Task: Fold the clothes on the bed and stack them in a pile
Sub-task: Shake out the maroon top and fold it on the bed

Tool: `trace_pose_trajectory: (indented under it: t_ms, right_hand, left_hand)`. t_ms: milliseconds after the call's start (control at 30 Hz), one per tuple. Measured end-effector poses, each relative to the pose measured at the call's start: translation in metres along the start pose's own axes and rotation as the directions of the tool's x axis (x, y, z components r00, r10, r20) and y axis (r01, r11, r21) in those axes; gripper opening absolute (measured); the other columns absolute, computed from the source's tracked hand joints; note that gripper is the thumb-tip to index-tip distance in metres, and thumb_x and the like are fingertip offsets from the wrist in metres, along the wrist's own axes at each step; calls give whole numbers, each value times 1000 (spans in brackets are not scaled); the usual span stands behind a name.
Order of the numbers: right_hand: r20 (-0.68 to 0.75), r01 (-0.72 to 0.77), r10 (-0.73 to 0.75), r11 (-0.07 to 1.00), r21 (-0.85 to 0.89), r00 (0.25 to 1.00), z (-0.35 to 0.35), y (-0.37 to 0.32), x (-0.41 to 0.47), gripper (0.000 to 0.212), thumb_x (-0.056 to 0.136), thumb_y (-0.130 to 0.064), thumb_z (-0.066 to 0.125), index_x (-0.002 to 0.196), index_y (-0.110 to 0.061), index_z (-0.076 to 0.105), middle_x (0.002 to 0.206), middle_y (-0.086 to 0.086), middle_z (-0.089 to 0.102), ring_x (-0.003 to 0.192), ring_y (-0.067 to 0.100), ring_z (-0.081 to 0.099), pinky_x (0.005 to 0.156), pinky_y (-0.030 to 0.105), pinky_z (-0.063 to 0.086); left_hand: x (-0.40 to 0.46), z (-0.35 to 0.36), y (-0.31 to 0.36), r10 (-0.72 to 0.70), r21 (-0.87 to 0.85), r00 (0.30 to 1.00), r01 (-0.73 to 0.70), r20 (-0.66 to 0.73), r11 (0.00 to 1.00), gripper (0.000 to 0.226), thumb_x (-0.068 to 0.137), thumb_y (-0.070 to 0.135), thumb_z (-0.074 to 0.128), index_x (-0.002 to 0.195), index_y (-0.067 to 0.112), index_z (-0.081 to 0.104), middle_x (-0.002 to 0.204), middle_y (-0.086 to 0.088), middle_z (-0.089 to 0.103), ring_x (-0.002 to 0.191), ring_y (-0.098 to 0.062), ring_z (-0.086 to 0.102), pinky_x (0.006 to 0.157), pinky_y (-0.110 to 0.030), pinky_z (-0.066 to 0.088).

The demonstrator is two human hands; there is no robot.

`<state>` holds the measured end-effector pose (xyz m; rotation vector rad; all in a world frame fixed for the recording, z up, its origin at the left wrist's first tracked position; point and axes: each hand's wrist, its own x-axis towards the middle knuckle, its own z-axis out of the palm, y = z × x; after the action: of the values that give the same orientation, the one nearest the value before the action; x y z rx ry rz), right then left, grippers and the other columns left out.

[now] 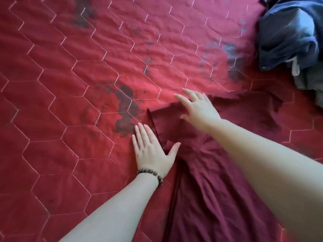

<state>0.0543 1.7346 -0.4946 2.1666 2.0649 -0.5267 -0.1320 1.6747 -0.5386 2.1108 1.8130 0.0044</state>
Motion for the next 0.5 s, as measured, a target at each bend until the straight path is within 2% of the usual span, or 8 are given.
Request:
trace_pose_trajectory:
  t_ms: [33,100,167,233,300,400,500]
  right_hand:
    - [85,50,-45,997,-52,995,-5,2,13,80,86,-32,67,151,-33,20,158,2,16,143,26,18,118,47,14]
    - [185,115,-90,985,-131,979,-9,3,32,84,80,-33,74,148,-33,25,151,4,27,135,29,28,115,45,21]
    - [221,125,-87,979,-162,971,-11,1,42,78,75,-33,78,141,-27,35,135,6,43,126,29,37,113,45,23]
    - [260,146,-101,976,-163,960,-12,-1,46,61,77,-30,77,129,-21,45,122,6,55,121,28,42,110,42,25]
    - [245,190,-148,970,-155,958,-13,2,44,43,80,-28,74,117,-16,55,115,7,57,115,28,46,97,36,34]
    - [153,183,-182,983,2,971,-22,15,33,30,79,-23,74,100,-8,59,102,9,56,102,28,50,80,36,38]
    - [44,156,-164,977,144,985,-37,28,12,25,76,-17,76,87,-6,57,75,2,50,78,28,49,65,32,26]
  left_hand:
    - [-2,2,4,-12,-22,1000,12,-3,1000,117,74,84,20,149,-5,6,158,-23,3,148,-29,-3,120,-45,4]
    - [-5,7,11,-31,-63,999,30,-11,998,115,75,80,29,149,-5,7,158,-23,4,148,-29,-3,120,-44,3]
    - [-7,11,16,-40,-94,999,39,-11,995,112,74,71,42,149,-5,8,158,-22,4,148,-28,-4,121,-44,3]
    - [-8,13,18,-39,-120,999,37,-17,992,109,73,60,53,149,-3,9,159,-21,5,148,-29,-3,121,-44,4]
    - [-8,14,19,-43,-152,998,37,-40,988,109,72,54,60,150,-3,9,158,-20,10,148,-29,0,121,-44,5]
    - [-10,12,21,-45,-200,997,31,-68,979,115,71,65,60,150,-2,10,157,-19,16,148,-27,7,120,-42,7]
    - [-17,10,29,-38,-256,998,22,-58,966,122,66,71,63,150,0,9,157,-17,21,147,-26,13,120,-38,4]
